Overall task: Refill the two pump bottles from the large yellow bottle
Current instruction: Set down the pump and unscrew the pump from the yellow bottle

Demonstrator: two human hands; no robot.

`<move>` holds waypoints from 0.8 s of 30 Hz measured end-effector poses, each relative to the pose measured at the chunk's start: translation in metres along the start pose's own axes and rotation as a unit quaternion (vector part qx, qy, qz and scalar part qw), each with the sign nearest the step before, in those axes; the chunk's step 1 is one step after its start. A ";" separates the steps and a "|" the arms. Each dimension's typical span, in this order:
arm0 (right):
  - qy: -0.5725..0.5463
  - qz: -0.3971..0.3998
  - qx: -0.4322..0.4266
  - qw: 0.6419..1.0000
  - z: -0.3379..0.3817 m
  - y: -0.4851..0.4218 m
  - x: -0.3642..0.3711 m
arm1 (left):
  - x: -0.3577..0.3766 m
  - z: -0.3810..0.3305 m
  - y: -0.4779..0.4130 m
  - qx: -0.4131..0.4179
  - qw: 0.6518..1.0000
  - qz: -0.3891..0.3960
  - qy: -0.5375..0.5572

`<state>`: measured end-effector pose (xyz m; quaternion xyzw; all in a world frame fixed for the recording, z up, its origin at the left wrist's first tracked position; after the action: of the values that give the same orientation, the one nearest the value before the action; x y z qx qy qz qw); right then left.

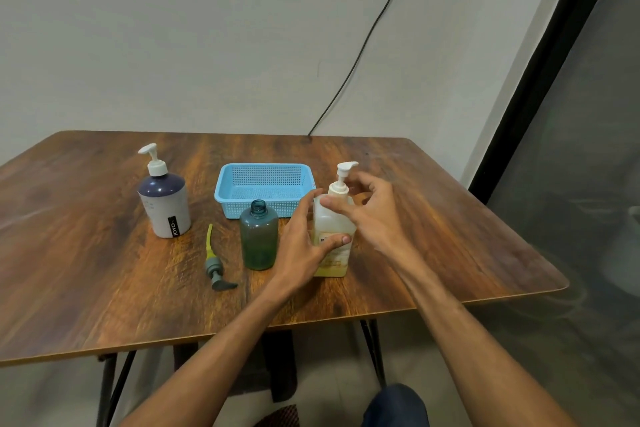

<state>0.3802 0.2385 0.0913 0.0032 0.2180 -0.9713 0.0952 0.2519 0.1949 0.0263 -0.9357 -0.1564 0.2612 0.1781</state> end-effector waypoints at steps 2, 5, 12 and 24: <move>0.015 -0.043 -0.016 0.999 -0.002 0.001 0.007 | 0.000 0.000 -0.001 -0.001 1.000 0.002 0.001; 0.021 -0.058 -0.017 0.998 -0.005 -0.003 0.008 | -0.001 0.001 0.000 -0.005 1.000 0.008 0.013; -0.032 0.028 0.010 0.999 0.000 -0.008 -0.012 | 0.000 -0.001 0.000 -0.006 1.000 0.007 0.009; -0.055 0.072 0.024 0.996 0.005 -0.011 -0.012 | 0.001 0.002 0.000 -0.009 1.000 0.007 0.014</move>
<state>0.3906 0.2484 0.1011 -0.0323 0.1884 -0.9656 0.1763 0.2513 0.1960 0.0245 -0.9419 -0.1497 0.2481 0.1699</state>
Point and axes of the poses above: each hand's wrist, its own y-axis away from the middle knuckle, its own x-axis out of the palm, z = x × y, the point moved 1 cm from there along -y, towards the middle knuckle, and after that the axes turned 13 degrees about -y, right-handed, at the moved point
